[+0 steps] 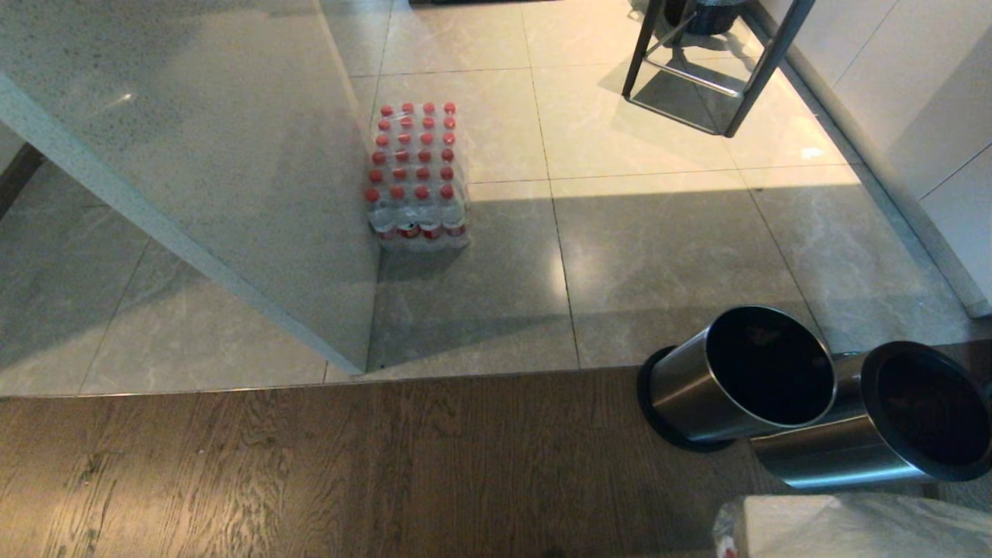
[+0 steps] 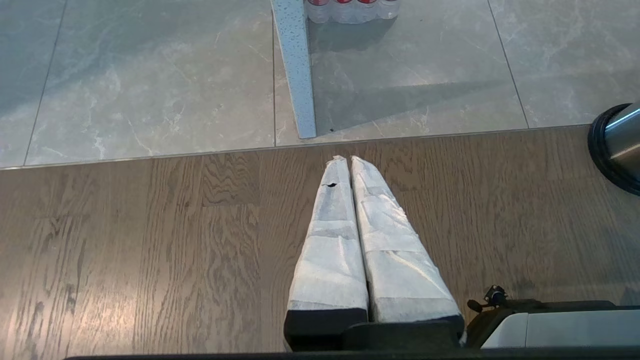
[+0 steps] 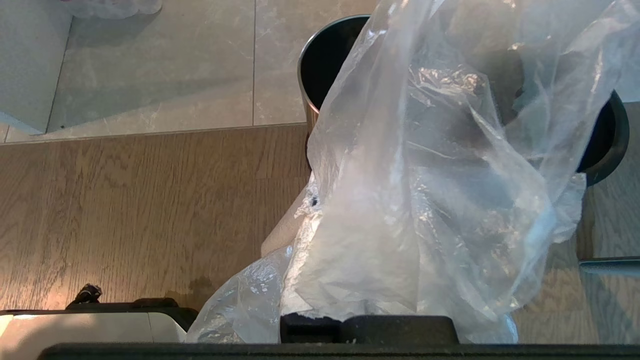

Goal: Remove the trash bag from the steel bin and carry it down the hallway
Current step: Put the trash bag at the door

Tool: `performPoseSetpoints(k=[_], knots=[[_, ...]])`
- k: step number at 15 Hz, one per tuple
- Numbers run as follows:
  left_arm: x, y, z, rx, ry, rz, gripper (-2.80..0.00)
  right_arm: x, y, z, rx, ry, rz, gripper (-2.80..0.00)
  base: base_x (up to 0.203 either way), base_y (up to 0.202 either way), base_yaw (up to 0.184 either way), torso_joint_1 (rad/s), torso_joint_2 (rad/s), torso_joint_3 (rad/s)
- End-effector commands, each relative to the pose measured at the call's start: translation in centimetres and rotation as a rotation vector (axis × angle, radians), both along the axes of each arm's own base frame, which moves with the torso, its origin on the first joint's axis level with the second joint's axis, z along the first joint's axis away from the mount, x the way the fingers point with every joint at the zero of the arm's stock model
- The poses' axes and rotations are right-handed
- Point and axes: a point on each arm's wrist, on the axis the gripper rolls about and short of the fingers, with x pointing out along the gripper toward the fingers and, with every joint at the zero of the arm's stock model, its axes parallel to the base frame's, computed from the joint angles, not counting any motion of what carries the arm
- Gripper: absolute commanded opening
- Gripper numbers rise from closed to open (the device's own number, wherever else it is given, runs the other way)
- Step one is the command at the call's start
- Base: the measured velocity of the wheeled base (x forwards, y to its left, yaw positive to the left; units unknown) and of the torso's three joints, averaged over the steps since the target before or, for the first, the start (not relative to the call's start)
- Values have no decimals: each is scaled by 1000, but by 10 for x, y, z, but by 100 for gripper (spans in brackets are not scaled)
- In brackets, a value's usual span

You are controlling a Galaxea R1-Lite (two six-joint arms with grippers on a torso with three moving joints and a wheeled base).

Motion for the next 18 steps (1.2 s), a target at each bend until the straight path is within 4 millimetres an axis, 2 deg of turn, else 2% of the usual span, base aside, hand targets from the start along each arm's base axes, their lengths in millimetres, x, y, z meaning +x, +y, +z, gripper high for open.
performPoseSetpoints(k=[1,18], knots=[[0,0,0,0,0,0,-280,0,0,0,-1,2,-2,-280,0,0,0,0,0,0],[0,0,0,0,0,0,-280,0,0,0,-1,2,0,-280,0,0,0,0,0,0]])
